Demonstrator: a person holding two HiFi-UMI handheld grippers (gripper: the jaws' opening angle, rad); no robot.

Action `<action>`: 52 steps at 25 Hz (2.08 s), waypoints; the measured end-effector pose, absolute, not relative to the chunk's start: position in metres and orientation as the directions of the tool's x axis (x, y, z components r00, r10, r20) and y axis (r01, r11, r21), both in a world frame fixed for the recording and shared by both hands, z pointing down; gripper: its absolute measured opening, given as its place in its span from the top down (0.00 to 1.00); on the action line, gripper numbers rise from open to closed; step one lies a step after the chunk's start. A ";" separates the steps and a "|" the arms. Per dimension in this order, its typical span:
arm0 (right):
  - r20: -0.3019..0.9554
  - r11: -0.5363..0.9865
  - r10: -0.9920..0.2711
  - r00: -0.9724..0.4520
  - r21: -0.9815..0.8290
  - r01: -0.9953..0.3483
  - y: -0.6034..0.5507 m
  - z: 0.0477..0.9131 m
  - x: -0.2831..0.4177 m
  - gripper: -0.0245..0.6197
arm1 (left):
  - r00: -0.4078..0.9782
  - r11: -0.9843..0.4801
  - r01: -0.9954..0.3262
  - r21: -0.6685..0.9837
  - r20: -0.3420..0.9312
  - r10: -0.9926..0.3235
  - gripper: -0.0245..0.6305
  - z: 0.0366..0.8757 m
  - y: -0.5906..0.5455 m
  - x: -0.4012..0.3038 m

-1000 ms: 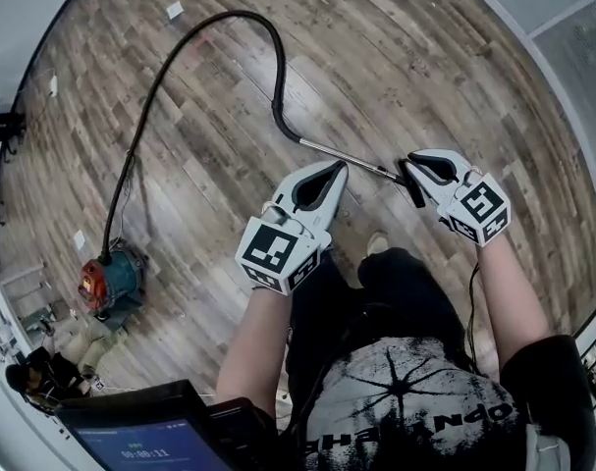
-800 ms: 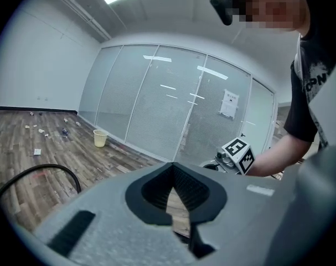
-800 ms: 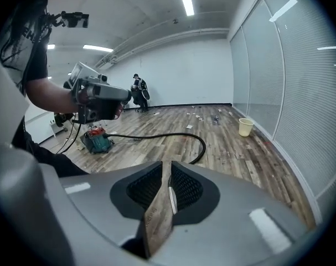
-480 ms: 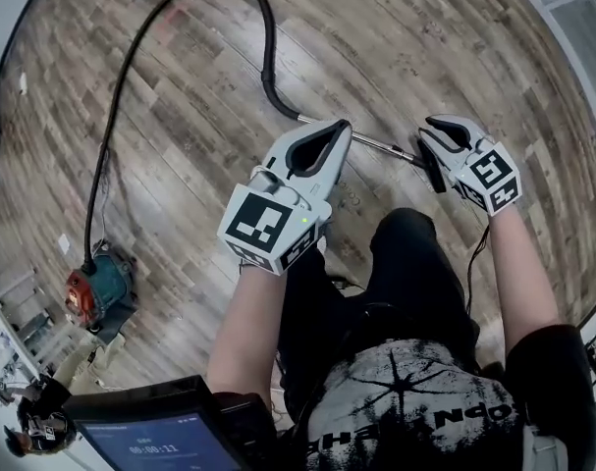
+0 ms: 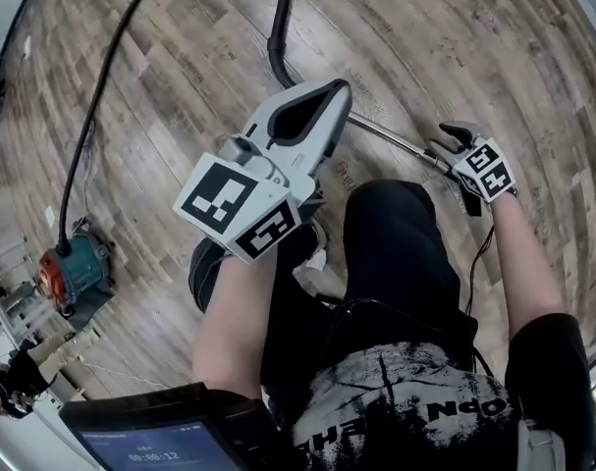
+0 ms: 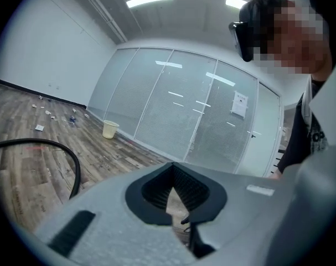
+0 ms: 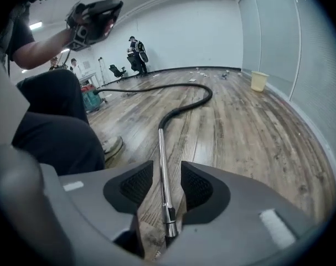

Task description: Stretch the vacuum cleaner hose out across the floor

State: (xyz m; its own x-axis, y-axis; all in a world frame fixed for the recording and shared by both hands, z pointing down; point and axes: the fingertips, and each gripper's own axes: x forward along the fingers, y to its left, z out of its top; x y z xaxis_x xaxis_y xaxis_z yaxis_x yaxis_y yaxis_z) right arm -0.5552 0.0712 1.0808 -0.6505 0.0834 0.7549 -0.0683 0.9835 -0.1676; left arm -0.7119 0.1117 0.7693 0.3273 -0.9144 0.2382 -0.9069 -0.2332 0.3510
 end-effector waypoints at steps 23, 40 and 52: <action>0.957 0.988 0.128 -0.260 -0.099 0.121 0.132 1.341 -0.603 0.67 | -0.010 0.167 -0.944 0.284 0.483 -0.876 0.96 0.912 0.216 -0.769; 0.926 0.974 0.223 -0.305 -0.227 0.022 0.138 1.265 -0.599 0.69 | 0.239 0.452 -0.443 0.774 0.588 -0.773 0.61 1.210 0.172 -0.709; 0.936 0.987 0.157 -0.314 -0.135 0.091 0.120 1.205 -0.594 0.69 | 0.175 0.392 -0.120 0.912 0.408 -0.896 0.62 1.236 0.077 -0.687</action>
State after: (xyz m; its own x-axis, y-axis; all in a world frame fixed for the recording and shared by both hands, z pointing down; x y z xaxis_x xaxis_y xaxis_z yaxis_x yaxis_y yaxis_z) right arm -0.5941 0.1197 1.2047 -0.3140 0.1568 0.9364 0.0911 0.9867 -0.1347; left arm -0.6865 0.0769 1.2357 0.1752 -0.8960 0.4080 -0.1200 0.3918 0.9122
